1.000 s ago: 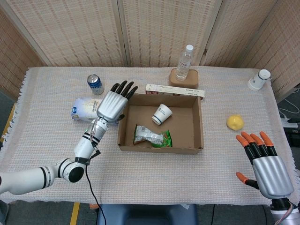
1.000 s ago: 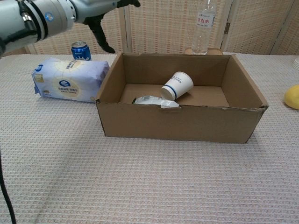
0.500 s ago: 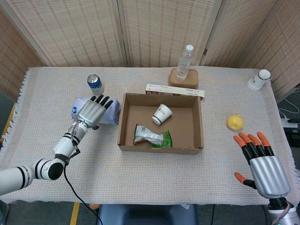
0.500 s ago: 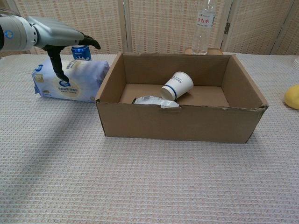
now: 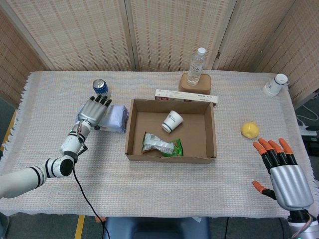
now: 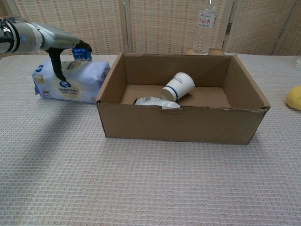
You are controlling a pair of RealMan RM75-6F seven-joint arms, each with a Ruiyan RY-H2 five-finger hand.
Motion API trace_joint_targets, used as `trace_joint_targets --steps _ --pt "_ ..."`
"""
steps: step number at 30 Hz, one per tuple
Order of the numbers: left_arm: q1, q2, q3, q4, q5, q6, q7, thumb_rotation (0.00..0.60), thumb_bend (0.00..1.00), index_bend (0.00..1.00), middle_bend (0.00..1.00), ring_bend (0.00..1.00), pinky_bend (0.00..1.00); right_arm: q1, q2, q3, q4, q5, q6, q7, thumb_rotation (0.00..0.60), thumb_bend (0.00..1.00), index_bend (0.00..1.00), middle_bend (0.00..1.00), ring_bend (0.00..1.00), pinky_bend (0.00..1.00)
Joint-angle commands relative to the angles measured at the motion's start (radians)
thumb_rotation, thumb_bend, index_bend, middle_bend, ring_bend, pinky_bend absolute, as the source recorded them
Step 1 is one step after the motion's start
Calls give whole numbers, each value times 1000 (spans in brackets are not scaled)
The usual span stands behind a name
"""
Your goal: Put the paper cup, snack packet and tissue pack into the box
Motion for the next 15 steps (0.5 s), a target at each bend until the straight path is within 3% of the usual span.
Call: trace_joint_targets --steps 1,15 --pt "-12 -18 17 30 -28 -17 -5 600 139 0 0 0 161 2 -2 1 2 5 -5 -2 600 0 124 97 0 0" --pt "-46 -100 73 176 -156 -59 12 600 147 0 0 0 184 16 -12 0 0 13 -30 -14 600 0 125 97 0 0"
